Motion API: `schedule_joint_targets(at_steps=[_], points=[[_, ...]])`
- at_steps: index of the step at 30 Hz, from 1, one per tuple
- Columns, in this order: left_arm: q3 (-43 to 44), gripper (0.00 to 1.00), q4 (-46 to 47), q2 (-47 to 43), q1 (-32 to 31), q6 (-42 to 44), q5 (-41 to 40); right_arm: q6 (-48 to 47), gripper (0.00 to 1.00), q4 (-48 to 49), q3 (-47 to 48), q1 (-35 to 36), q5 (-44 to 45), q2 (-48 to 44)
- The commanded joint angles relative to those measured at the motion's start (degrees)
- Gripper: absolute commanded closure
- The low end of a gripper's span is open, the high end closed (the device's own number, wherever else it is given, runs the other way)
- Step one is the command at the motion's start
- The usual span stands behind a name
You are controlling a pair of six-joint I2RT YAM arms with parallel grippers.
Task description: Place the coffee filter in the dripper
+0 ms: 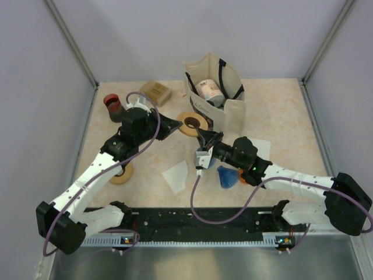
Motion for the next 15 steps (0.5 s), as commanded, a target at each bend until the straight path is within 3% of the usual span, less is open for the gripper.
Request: schedule_joint_targets(at_steps=[1, 4, 6, 10, 14, 15], points=[[-0.04, 1.00, 3.60, 0.49, -0.43, 5.28, 2.03, 1.31, 1.00, 5.87, 0.79, 0.92, -0.56, 0.09], [-1.27, 1.00, 6.06, -0.20, -0.34, 5.02, 1.95, 1.22, 1.00, 7.46, 0.35, 1.01, -0.12, 0.44], [-3.28, 1.00, 9.04, -1.43, -0.43, 4.58, 0.81, 1.31, 0.74, 7.90, 0.18, 0.92, 0.06, 0.44], [-6.45, 1.00, 13.61, -4.86, -0.34, 0.72, -2.44, 3.50, 0.62, 8.25, 0.18, 1.01, -1.96, 0.35], [-10.85, 1.00, 21.78, -8.64, -0.34, -3.42, -4.73, 5.26, 0.58, 7.46, 0.44, 1.01, -3.63, 0.18], [-11.46, 1.00, 22.75, -9.52, -0.25, -3.34, -5.69, 5.61, 0.52, 7.46, 0.53, 1.01, -3.63, 0.09]])
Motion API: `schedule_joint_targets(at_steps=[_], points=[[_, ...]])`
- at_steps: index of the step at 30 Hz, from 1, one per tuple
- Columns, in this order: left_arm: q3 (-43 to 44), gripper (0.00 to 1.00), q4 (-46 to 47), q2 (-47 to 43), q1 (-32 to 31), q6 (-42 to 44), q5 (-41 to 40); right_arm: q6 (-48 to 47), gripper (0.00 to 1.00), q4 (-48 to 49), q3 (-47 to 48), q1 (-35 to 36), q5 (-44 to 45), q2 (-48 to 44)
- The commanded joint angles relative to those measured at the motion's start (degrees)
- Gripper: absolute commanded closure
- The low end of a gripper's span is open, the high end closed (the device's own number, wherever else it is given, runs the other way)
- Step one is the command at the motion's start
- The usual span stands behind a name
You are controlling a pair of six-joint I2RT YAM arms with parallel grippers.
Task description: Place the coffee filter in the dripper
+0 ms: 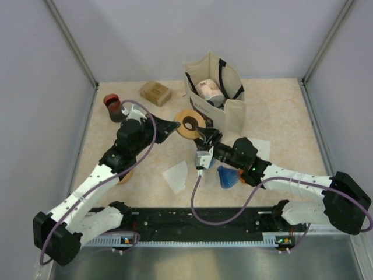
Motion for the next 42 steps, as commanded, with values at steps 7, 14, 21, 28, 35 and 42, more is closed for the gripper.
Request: schedule_joint_targets(at_steps=[7, 14, 21, 28, 35, 42], points=[[-0.62, 1.00, 4.31, -6.42, 0.91, 1.57, -13.15, 7.26, 0.01, 5.63, 0.98, 0.68, -5.34, -4.32], [1.75, 1.00, 10.78, 1.30, 17.84, 0.96, -7.81, 22.45, 0.01, 4.65, 0.37, 0.68, -0.80, -11.96], [9.22, 1.00, 13.97, 13.79, 31.75, 3.42, -10.33, 41.71, 0.01, -0.78, -1.38, 0.68, 20.37, -19.87], [11.33, 1.00, 17.84, 19.41, 40.63, 2.99, -9.38, 42.61, 0.01, -5.78, -5.08, 0.60, 28.57, -26.73], [14.84, 1.00, 20.05, 27.42, 46.96, -2.20, -2.80, 41.38, 0.01, -6.67, -5.61, 0.68, 27.60, -26.39], [16.78, 1.00, 23.11, 33.92, 48.19, -4.05, -0.33, 39.88, 0.01, -6.50, -5.96, 0.77, 27.34, -24.37]])
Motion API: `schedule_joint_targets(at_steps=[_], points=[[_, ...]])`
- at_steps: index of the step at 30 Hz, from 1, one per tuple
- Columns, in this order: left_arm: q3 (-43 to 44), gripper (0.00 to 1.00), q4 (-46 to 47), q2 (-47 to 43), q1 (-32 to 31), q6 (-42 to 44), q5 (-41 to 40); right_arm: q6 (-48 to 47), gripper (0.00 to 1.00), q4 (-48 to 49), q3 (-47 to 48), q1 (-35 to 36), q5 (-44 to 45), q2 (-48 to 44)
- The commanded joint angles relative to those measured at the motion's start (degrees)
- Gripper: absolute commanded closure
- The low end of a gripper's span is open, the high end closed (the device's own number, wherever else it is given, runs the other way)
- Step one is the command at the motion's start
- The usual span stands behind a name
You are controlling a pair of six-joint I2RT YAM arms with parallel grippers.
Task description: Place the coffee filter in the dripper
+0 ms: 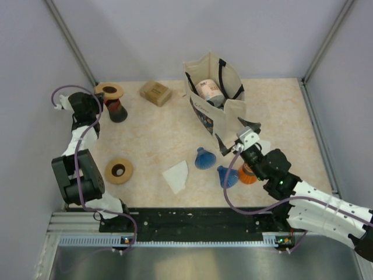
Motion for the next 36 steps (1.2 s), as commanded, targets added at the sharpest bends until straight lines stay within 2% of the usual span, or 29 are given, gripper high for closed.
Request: schedule_joint_targets(at_steps=[1, 7, 21, 28, 32, 36], points=[[3.73, 1.00, 7.34, 2.67, 0.87, -2.71, 2.77, -1.05, 0.01, 0.58, -0.28, 0.49, 0.74, 1.03], [2.95, 1.00, 6.81, 4.96, 1.40, -4.83, 4.53, -2.11, 0.01, 0.84, -0.36, 0.49, 1.44, 2.26], [-4.61, 1.00, 9.44, 0.84, 3.87, -6.59, 4.80, -2.90, 0.01, 0.76, -0.10, 0.49, 1.44, 3.32], [-3.47, 1.00, 8.48, 2.50, 4.30, -7.20, 8.05, -3.08, 0.01, 0.76, -0.01, 0.57, 1.79, 3.50], [-3.82, 0.89, 7.08, 2.15, 4.30, -6.77, 7.61, -3.08, 0.01, 0.58, -0.19, 0.57, 1.80, 3.06], [-3.12, 0.87, 3.65, 1.89, 4.31, -5.19, 7.26, -3.25, 0.01, 0.85, -0.19, 0.40, 1.71, 2.97]])
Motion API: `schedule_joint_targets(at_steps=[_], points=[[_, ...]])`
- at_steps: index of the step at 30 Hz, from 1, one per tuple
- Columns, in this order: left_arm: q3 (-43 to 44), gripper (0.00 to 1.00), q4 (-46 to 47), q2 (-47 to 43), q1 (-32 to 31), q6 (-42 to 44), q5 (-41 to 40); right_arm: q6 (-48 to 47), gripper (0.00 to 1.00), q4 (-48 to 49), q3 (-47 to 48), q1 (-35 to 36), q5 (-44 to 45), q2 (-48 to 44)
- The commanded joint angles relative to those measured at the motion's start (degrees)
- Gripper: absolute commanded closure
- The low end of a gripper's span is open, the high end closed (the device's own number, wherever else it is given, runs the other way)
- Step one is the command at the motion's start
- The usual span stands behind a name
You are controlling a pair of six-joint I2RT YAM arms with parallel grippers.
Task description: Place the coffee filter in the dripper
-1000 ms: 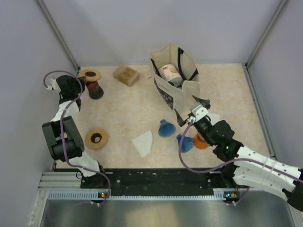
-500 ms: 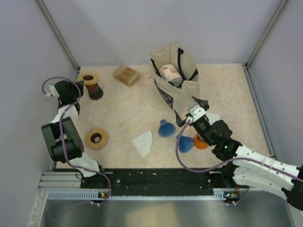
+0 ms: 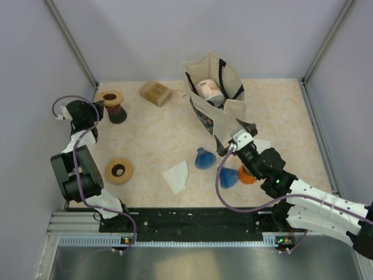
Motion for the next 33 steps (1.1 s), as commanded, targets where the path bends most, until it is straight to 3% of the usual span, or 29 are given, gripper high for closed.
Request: schedule_joint_targets(at_steps=[1, 6, 9, 12, 22, 24, 27, 33], points=[[1.30, 0.87, -1.05, -1.94, 0.41, 1.31, 0.46, -0.59, 0.01, 1.17, 0.16, 0.48, 0.44, -0.40], [2.96, 0.75, -4.12, -1.50, 0.59, 2.36, 0.80, -0.50, 0.01, 0.82, 0.16, 0.49, 0.26, -0.57], [3.06, 0.74, -5.89, -2.11, 0.50, 2.55, 0.11, -0.50, 0.01, 1.00, 0.16, 0.48, 0.17, -0.66], [2.44, 0.57, -7.38, -3.34, 0.59, 2.89, -1.73, -0.32, 0.01, 1.00, 0.34, 0.57, 0.09, -0.66], [6.13, 0.36, -13.79, -3.87, 0.59, 6.41, -2.35, 0.03, 0.01, 0.65, 0.25, 0.49, -0.61, -1.36], [6.92, 0.28, -15.55, -3.87, 0.59, 7.11, -2.53, 0.03, 0.01, 0.38, 0.34, 0.49, -0.61, -1.54], [7.19, 0.01, -17.49, -4.49, 0.59, 7.90, -3.23, 0.55, 0.01, -1.19, 1.12, 0.49, -0.44, -1.37], [7.10, 0.01, -22.50, -7.03, 0.68, 10.10, -4.11, 7.93, 0.01, -9.10, 6.48, 0.48, 6.06, 0.13]])
